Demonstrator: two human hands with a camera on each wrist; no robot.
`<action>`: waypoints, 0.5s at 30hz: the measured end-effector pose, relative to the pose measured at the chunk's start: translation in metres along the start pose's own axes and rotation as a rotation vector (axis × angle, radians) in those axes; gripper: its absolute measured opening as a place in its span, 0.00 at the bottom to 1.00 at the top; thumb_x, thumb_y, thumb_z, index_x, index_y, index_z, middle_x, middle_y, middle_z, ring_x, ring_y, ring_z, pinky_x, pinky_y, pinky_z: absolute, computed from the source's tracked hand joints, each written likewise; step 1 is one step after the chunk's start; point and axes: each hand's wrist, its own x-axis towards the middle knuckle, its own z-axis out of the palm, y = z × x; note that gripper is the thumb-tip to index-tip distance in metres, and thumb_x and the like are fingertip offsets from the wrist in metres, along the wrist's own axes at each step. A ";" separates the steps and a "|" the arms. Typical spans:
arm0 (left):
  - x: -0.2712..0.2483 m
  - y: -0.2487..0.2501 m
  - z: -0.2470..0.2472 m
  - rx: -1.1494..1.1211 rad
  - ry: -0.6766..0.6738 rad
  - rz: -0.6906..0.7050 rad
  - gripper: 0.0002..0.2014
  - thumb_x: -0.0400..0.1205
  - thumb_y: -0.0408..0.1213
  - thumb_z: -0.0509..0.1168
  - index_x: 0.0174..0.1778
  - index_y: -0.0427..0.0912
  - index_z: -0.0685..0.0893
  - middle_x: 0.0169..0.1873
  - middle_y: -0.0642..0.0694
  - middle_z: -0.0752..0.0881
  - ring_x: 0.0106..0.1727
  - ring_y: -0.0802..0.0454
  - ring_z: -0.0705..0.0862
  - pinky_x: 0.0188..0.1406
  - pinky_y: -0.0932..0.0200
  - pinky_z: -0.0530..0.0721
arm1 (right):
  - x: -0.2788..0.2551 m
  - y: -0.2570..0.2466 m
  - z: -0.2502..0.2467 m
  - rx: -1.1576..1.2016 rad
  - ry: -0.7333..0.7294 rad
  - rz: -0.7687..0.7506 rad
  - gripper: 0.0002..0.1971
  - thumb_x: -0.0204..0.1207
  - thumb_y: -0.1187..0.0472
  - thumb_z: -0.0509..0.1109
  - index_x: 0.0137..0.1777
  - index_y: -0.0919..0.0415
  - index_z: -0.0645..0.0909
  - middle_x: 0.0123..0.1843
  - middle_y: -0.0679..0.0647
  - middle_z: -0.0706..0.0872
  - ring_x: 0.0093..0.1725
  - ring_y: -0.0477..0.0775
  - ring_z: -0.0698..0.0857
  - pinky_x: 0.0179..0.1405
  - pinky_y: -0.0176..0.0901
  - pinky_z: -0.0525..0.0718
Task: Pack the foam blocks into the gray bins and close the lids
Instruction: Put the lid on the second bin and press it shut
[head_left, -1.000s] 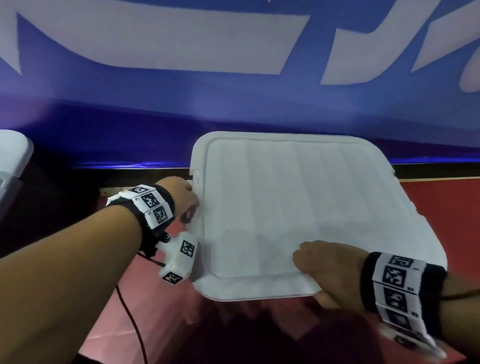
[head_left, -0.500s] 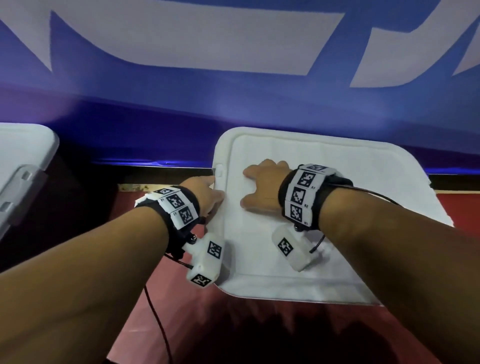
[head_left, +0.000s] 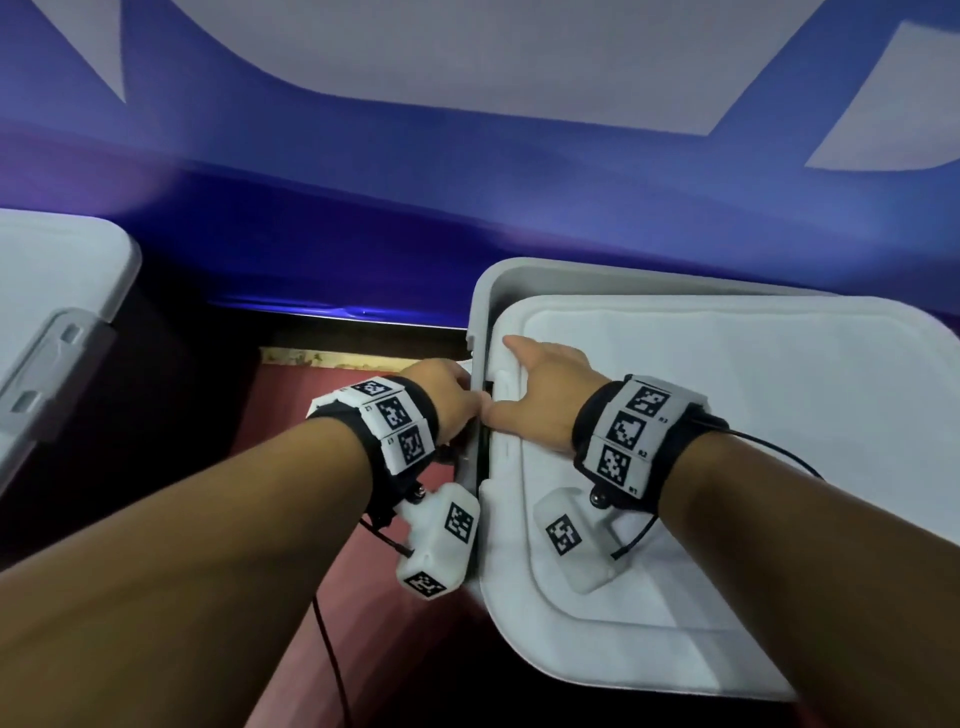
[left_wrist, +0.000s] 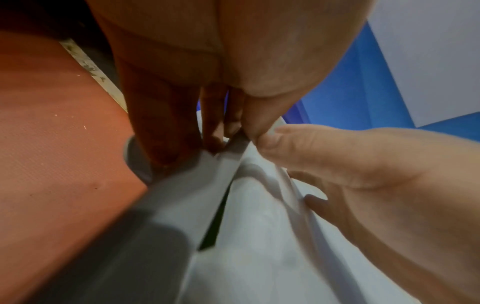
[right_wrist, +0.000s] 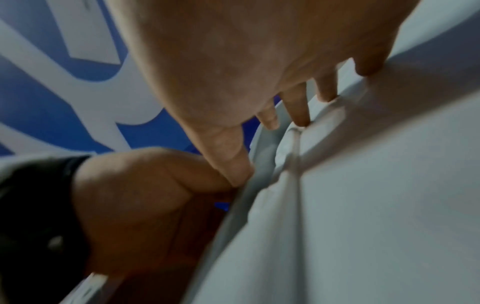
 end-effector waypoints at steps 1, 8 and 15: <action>0.003 -0.001 -0.002 -0.001 -0.025 -0.003 0.05 0.80 0.40 0.71 0.41 0.44 0.84 0.32 0.44 0.87 0.35 0.44 0.89 0.43 0.44 0.91 | 0.001 -0.002 0.002 -0.041 0.005 0.009 0.46 0.69 0.34 0.67 0.84 0.47 0.53 0.82 0.53 0.64 0.82 0.60 0.58 0.77 0.61 0.65; 0.007 0.004 -0.010 -0.042 -0.086 -0.031 0.04 0.78 0.37 0.73 0.41 0.43 0.86 0.35 0.41 0.89 0.36 0.42 0.89 0.46 0.43 0.91 | 0.003 -0.016 -0.003 -0.254 -0.005 0.105 0.45 0.60 0.33 0.69 0.77 0.46 0.59 0.69 0.55 0.66 0.70 0.63 0.64 0.60 0.60 0.75; 0.000 0.002 -0.014 0.012 -0.130 0.001 0.07 0.81 0.43 0.70 0.45 0.43 0.87 0.37 0.41 0.92 0.39 0.42 0.92 0.44 0.41 0.91 | 0.000 -0.036 -0.006 -0.239 0.010 0.206 0.25 0.71 0.52 0.72 0.57 0.54 0.59 0.40 0.55 0.81 0.34 0.54 0.81 0.28 0.45 0.77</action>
